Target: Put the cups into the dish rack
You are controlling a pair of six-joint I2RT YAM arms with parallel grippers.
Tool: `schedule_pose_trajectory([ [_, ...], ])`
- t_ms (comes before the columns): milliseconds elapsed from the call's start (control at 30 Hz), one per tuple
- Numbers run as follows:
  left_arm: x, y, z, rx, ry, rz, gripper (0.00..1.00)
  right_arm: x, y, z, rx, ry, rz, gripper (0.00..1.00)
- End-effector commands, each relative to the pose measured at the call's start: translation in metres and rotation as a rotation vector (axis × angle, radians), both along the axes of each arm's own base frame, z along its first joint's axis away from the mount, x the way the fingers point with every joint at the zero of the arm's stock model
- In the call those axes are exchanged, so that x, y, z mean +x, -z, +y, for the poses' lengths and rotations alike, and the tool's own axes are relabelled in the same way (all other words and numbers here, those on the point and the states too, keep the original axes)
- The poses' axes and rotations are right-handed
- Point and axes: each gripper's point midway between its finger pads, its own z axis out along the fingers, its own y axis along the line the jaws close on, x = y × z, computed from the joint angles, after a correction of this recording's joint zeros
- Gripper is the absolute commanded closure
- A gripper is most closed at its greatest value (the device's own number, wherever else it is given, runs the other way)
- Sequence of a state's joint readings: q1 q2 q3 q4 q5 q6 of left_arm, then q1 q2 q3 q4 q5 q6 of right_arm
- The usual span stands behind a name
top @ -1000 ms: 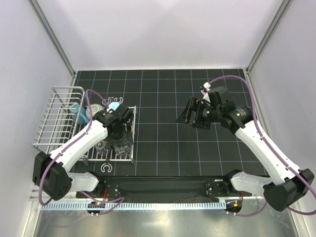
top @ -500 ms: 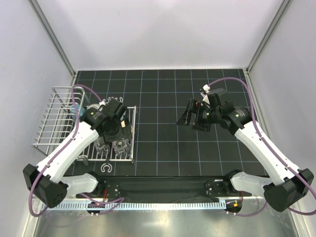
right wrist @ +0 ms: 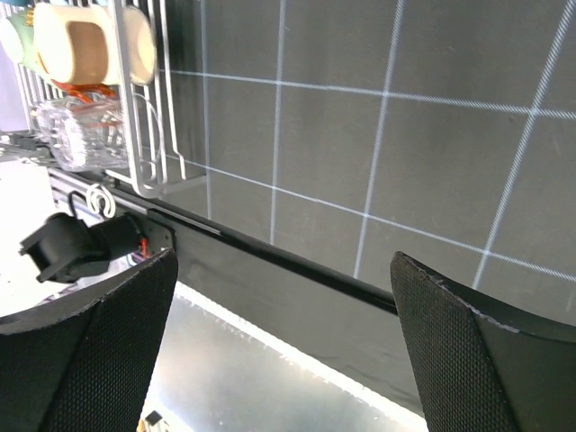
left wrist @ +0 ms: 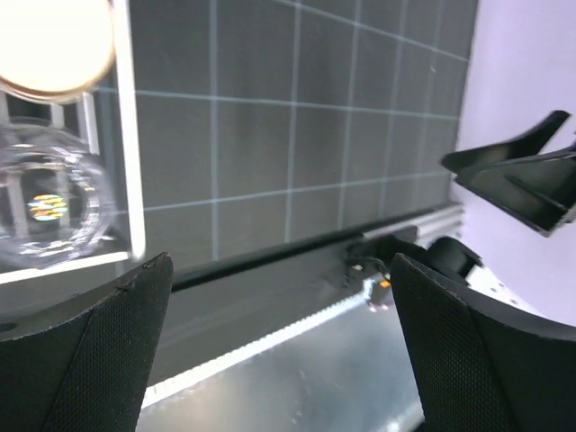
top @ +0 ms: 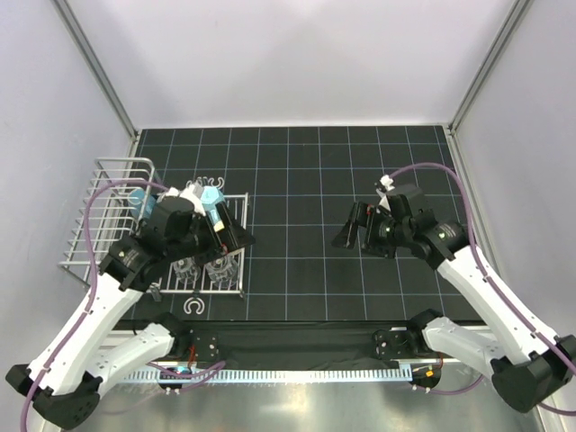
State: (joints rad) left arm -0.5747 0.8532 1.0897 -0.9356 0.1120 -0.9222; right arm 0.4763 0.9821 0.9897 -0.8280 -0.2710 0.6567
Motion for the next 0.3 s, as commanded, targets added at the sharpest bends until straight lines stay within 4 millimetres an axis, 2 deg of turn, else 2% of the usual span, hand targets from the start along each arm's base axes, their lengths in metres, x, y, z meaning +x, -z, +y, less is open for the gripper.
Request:
schedule_pose_trajectory([
  [0,-0.001,-0.023,-0.028,-0.204,0.071,-0.056,0.0,-0.001,-0.004,-0.003,0.027,0.021,-0.062,0.0],
  [133,0.0,-0.035,-0.035,-0.274,0.089,-0.115,0.0,-0.009,-0.009,0.004,0.103,-0.008,-0.094,0.0],
  [167,0.0,-0.037,-0.036,-0.286,0.094,-0.119,0.0,-0.012,-0.002,0.003,0.107,-0.002,-0.084,0.0],
  [233,-0.004,-0.035,-0.044,-0.322,0.129,-0.096,0.0,-0.014,-0.011,0.005,0.154,0.0,-0.123,0.0],
  [267,-0.003,-0.041,-0.049,-0.352,0.149,-0.117,0.0,-0.015,-0.011,0.006,0.174,-0.003,-0.141,0.0],
])
